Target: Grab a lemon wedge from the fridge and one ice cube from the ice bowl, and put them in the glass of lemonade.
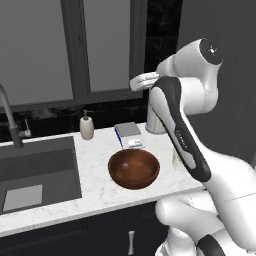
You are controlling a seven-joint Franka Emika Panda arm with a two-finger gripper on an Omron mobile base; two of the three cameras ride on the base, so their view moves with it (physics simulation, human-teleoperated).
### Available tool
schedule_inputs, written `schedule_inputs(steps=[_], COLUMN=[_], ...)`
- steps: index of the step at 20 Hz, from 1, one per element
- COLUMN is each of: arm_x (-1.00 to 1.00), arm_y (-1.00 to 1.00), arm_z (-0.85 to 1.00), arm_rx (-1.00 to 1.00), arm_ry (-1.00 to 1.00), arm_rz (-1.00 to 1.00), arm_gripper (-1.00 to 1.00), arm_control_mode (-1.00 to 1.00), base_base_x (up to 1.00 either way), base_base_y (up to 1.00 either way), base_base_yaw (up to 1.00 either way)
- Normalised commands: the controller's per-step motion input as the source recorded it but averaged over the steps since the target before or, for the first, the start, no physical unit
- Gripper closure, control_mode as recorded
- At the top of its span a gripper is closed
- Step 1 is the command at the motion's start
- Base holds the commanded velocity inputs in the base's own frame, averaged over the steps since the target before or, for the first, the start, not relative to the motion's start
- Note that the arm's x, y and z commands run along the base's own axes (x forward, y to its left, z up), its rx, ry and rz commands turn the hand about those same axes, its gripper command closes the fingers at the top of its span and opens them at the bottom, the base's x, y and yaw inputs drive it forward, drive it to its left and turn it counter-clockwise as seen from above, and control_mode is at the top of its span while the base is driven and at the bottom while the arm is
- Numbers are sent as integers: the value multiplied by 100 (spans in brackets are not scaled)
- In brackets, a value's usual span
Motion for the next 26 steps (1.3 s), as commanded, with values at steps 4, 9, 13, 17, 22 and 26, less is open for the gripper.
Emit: schedule_inputs(steps=[4, 9, 13, 17, 22, 26], arm_x=[96, 61, 13, -19, -89, -100], arm_y=[100, 81, 23, -38, -99, -100], arm_z=[-93, -100, -100, -98, -88, -80], arm_rx=[-53, -45, -18, -21, -6, 0], arm_ry=[64, 17, -2, -6, -8, -14], arm_rz=[2, 9, 8, 5, 7, 5], arm_gripper=[-100, -100, -100, -100, -100, -100], arm_control_mode=[-100, -100, -100, -100, -100, -100], base_base_x=[0, 0, 0, 0, 0, 0], base_base_y=[0, 0, 0, 0, 0, 0], base_base_yaw=[0, 0, 0, 0, 0, 0])
